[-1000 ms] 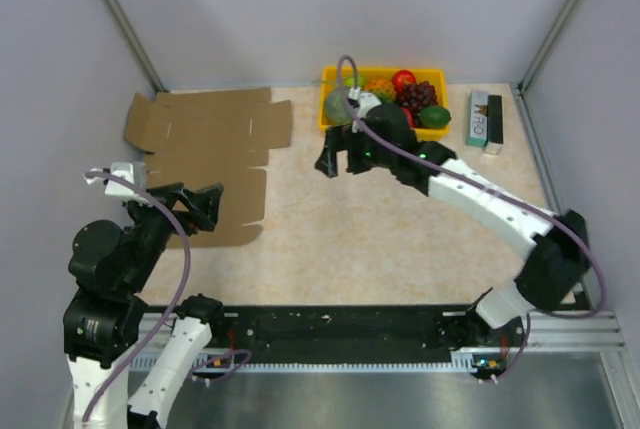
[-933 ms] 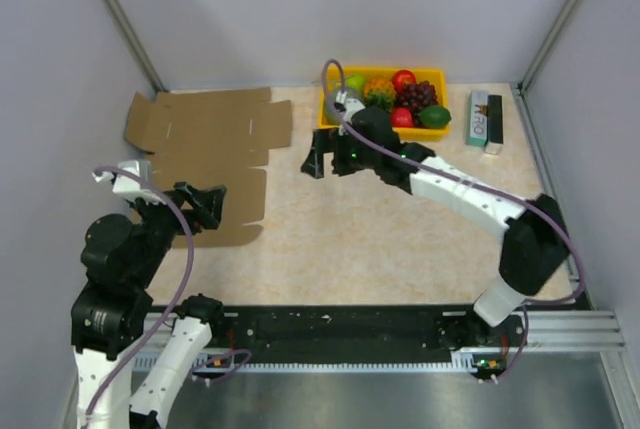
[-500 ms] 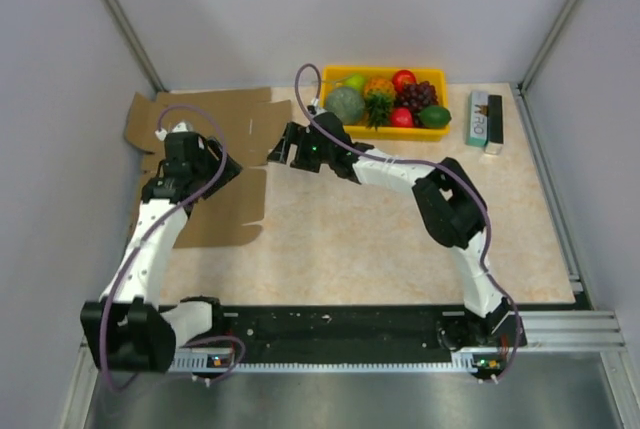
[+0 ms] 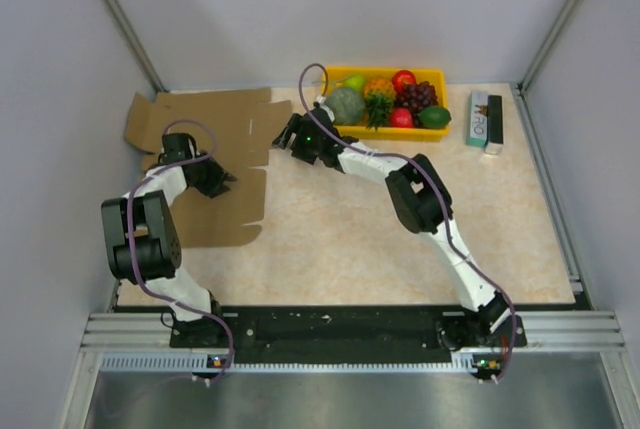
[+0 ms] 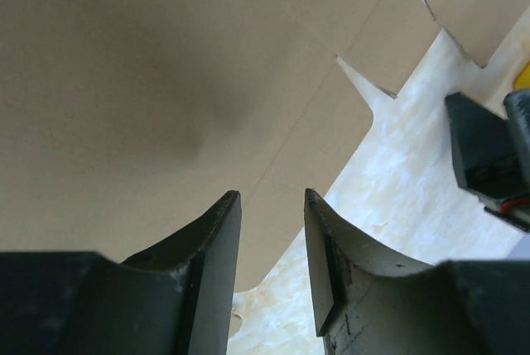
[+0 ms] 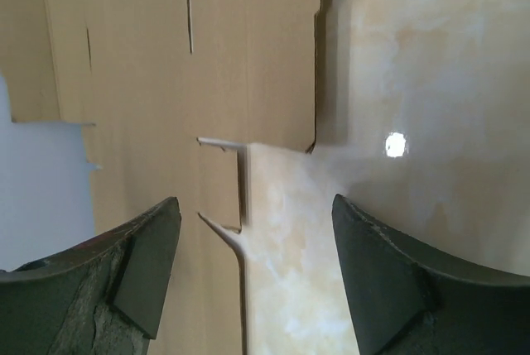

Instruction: Fold the paper box

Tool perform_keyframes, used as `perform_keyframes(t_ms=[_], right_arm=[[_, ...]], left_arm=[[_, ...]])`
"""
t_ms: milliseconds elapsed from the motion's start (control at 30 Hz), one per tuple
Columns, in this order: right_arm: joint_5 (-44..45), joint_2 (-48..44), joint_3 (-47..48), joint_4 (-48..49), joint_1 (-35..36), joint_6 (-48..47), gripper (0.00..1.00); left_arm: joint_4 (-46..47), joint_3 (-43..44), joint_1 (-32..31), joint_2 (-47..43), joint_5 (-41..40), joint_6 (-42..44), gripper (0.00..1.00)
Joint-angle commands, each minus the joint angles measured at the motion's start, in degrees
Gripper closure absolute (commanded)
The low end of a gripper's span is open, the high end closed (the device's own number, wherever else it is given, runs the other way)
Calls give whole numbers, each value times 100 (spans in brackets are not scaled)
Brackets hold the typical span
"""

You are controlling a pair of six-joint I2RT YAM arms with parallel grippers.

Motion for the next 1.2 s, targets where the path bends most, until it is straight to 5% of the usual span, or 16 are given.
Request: perform_keyframes(t_ms=[0,233,500,567,733,900,1167], right_arm=[[418,419,614,-291,-76,229,27],[621,920,1063,165,-85,879,38],[726,1457,2127,122,-94,432,73],[638,1142,2048,70,-68,48,87],[796,-53,1319,-386,99,-1070,100],[648,-1468,399,-1353,205,-2616,100],[76,-3770,-1616,-1539,223,-5087,100]], left_arm=[[8,-8,53,-205,-12,94,59],[-72,-254,89,-776,-365,297,60],[-308,-280,-25,-1952,-119,999,57],[-475,-315,-140,-2338,39,1270,56],[-608,-561,-368,-3166,250,1545,52],[-450,-702,-377,-4019,874,1510,46],[-116,-466,-377,-4477,1674,1483,37]])
